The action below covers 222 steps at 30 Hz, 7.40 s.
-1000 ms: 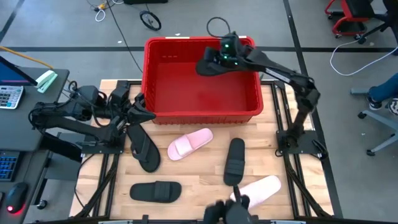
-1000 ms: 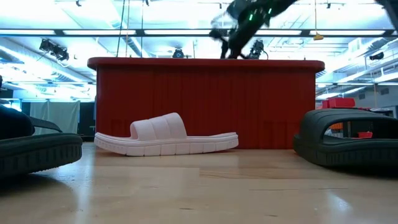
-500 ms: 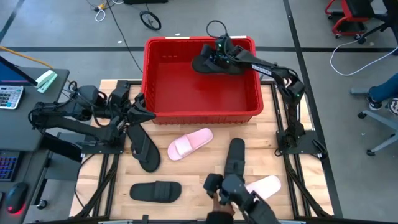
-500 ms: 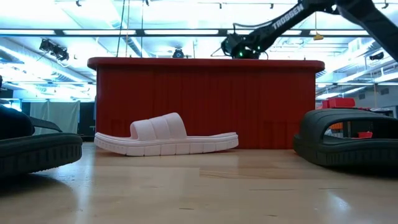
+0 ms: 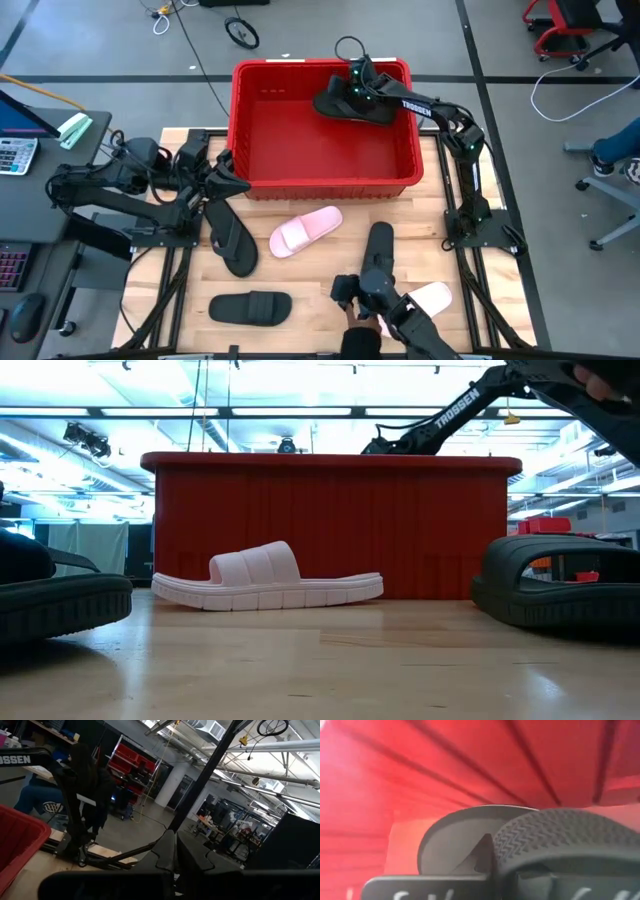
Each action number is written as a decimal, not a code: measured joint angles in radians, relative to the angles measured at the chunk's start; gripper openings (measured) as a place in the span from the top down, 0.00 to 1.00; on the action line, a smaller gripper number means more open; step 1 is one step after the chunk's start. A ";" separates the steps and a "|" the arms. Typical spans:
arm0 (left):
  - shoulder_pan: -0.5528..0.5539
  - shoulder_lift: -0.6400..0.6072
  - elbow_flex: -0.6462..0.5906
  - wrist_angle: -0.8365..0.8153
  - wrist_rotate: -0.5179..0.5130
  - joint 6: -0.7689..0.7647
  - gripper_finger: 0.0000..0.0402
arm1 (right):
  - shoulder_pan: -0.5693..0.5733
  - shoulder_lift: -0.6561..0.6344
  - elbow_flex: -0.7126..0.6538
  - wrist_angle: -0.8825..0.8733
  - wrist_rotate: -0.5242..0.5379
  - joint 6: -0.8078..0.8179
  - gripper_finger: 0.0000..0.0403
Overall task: Pick and place slides into bin
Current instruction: Put the right black slipper into the red bin, then put the black slipper into the red bin
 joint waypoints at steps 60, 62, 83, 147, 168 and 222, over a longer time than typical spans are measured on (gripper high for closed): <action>-0.073 0.147 0.000 -1.109 -0.026 -0.406 0.70 | 0.812 -0.705 0.000 -0.220 -0.114 -0.632 0.66; -0.071 0.188 0.000 -1.185 -0.079 -0.464 0.65 | 0.844 -0.716 0.000 -0.220 -0.101 -0.632 0.66; -0.154 0.371 -0.017 -1.359 0.003 -0.630 0.45 | 0.934 -0.666 0.000 -0.381 -0.102 -0.602 0.66; -0.231 0.237 0.418 -0.605 -0.205 -0.025 0.98 | 0.933 -0.666 0.000 -0.370 -0.010 -0.533 0.66; 0.560 0.876 0.775 -0.836 0.286 0.851 0.98 | 1.046 -0.666 0.000 -0.246 0.145 -0.213 0.67; 0.584 1.105 0.843 -0.998 -0.079 2.042 0.97 | 0.596 -0.405 -0.002 -0.557 0.202 -0.814 0.67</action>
